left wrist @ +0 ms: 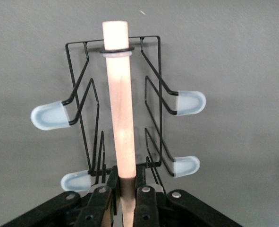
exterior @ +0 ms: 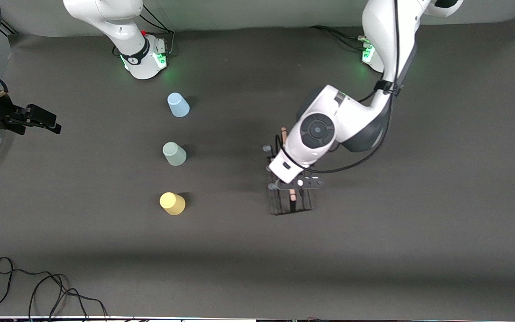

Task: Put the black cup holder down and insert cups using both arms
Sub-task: 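Carry the holder to mid-table and lower it with the left gripper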

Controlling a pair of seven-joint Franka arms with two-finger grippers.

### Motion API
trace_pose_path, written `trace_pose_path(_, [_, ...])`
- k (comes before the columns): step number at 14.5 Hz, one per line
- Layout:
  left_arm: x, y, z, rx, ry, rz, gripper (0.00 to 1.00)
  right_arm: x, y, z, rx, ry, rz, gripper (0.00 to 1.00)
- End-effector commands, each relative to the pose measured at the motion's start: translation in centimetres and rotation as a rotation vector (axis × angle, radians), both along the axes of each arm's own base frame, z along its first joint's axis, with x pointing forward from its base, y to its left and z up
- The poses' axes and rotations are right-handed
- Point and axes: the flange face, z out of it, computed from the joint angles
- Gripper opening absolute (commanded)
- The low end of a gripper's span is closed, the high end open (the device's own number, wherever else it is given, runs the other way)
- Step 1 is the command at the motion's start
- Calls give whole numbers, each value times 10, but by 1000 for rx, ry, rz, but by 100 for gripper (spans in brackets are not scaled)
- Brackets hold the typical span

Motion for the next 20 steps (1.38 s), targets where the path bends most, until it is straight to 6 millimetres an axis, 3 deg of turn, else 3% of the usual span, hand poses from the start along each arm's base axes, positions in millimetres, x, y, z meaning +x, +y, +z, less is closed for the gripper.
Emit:
trace_pose_path(1, [-23,-32,11,-14,8,23,0,-6,-2,5,-16,-6,24,100])
trace_pose_path(5, [-37,-50,5,-5,22,38,0,-6,-2,5,-16,-6,24,100])
trace_pose_path(8, [-33,-53,-3,-4,24,38,0,-6,-3,5,-16,-6,22,100])
trace_pose_path(9, [-33,-53,-7,0,25,28,27,-6,-3,5,-16,-6,22,100])
trace_pose_path(11, [-27,-55,-2,-22,-24,25,71,-6,-2,5,-17,-6,22,100])
trace_pose_path(13, [-25,-54,-1,-8,-55,3,100,-6,-1,6,-13,-6,8,100])
trace_pose_path(16, [-13,-42,22,-14,-79,21,100,-8,-2,5,-5,-3,5,100])
trace_pose_path(19, [21,-2,81,-31,-110,85,100,-10,3,-1,-3,21,-16,100])
trace_pose_path(20, [33,24,96,2,-122,108,100,-10,6,-5,3,22,-30,100])
